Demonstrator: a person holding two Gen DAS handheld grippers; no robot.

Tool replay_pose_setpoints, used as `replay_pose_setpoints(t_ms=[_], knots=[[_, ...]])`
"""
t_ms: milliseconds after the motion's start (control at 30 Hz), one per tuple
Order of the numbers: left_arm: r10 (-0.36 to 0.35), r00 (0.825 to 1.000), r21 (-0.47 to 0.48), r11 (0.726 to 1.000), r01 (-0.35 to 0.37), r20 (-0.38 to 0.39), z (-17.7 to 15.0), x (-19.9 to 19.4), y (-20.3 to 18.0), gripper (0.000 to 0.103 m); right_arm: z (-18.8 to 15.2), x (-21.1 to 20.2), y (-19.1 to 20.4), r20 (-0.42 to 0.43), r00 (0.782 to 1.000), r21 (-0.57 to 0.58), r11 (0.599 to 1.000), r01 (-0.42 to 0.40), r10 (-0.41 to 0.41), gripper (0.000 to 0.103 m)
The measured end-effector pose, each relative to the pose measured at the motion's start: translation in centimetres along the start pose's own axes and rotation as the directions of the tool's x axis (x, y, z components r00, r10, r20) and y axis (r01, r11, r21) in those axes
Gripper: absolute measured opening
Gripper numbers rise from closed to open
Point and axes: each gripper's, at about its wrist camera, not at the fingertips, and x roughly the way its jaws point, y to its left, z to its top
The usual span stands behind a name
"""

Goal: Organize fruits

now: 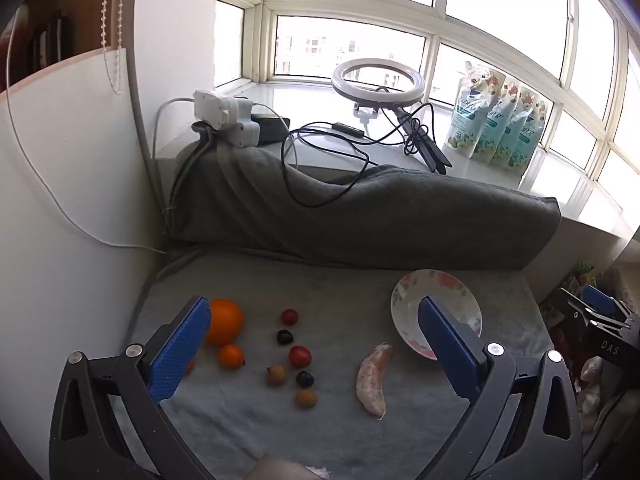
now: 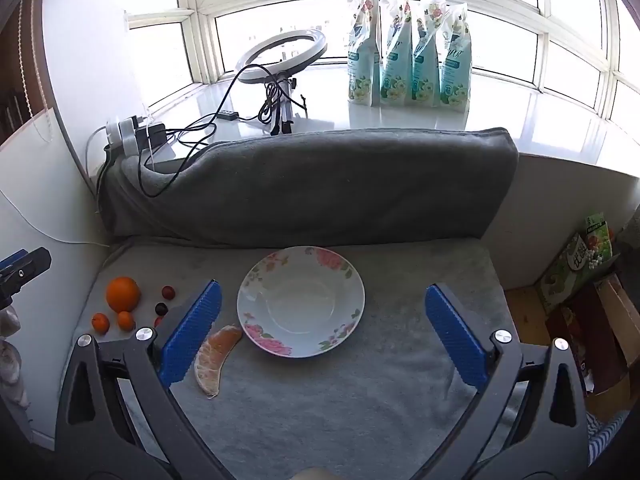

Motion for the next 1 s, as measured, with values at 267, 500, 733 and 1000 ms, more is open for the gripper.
replay_pose_setpoints(t_ms=[267, 500, 733, 1000], knots=[[0.009, 1.0, -0.015, 1.0, -0.009, 0.022, -0.1, -0.9, -0.8, 0.102, -0.2, 0.2, -0.1, -0.001, 1.0, 0.009, 1.0, -0.005, 0.005, 0.103], [-0.005, 1.0, -0.007, 1.0, 0.006, 0.016, 0.9, -0.2, -0.6, 0.102, -0.3, 0.4, 0.0, -0.002, 1.0, 0.011, 1.0, -0.011, 0.011, 0.103], [-0.008, 1.0, -0.002, 1.0, 0.008, 0.024, 1.0, -0.5, -0.8, 0.102, -0.2, 0.4, 0.3, -0.005, 1.0, 0.014, 1.0, -0.018, 0.018, 0.103], [-0.01, 0.999, 0.004, 1.0, 0.01, 0.033, 0.9, -0.7, -1.0, 0.102, -0.4, 0.4, 0.1, -0.014, 0.999, 0.024, 0.999, -0.028, 0.029, 0.103]])
